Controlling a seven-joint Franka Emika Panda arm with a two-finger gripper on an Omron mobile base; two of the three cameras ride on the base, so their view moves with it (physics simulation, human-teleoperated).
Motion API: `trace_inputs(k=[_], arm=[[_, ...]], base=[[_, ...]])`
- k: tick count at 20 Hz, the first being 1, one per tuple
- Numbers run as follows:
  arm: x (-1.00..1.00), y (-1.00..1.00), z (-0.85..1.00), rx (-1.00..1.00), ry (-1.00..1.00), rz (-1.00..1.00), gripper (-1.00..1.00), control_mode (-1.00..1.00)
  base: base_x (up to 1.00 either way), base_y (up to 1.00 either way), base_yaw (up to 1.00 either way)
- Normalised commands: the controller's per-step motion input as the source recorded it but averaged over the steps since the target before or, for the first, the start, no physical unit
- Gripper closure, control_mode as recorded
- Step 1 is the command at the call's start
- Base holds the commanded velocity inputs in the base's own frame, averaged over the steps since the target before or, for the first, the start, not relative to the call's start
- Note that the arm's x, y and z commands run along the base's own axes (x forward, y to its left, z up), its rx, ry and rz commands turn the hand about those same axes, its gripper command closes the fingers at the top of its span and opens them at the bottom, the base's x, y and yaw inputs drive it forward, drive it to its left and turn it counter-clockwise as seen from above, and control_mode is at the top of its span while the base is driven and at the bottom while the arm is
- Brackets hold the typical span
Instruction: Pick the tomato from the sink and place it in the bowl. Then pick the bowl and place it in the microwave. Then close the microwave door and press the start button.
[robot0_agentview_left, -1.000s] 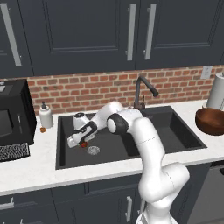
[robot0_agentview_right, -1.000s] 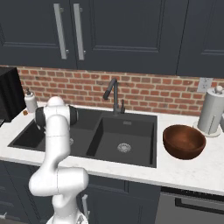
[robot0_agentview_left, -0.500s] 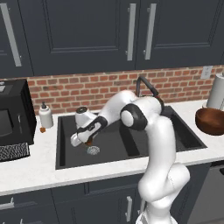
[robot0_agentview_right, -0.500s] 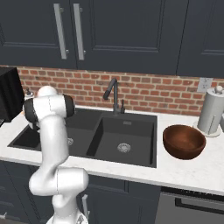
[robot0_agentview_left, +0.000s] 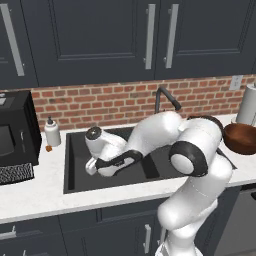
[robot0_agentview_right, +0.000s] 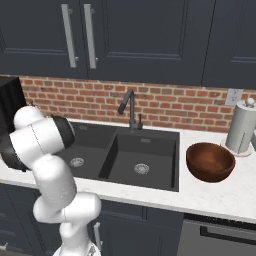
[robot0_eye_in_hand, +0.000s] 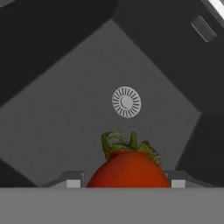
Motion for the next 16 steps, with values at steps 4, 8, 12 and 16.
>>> trace_inputs(k=[4,8,12,16], arm=[[-0.57,-0.14,1.0,-0.2,0.0,0.04,1.0,-1.0],[-0.72,-0.47,1.0,-0.2,0.0,0.05,1.0,-1.0],[-0.8,-0.75,0.75,-0.2,0.0,0.08,1.0,-1.0],[-0.56,-0.97,0.23,-0.18,0.0,0.08,1.0,-1.0]], base=[[0.0,0.0,0.0],[0.0,0.0,0.0],[0.0,0.0,0.0],[0.0,0.0,0.0]])
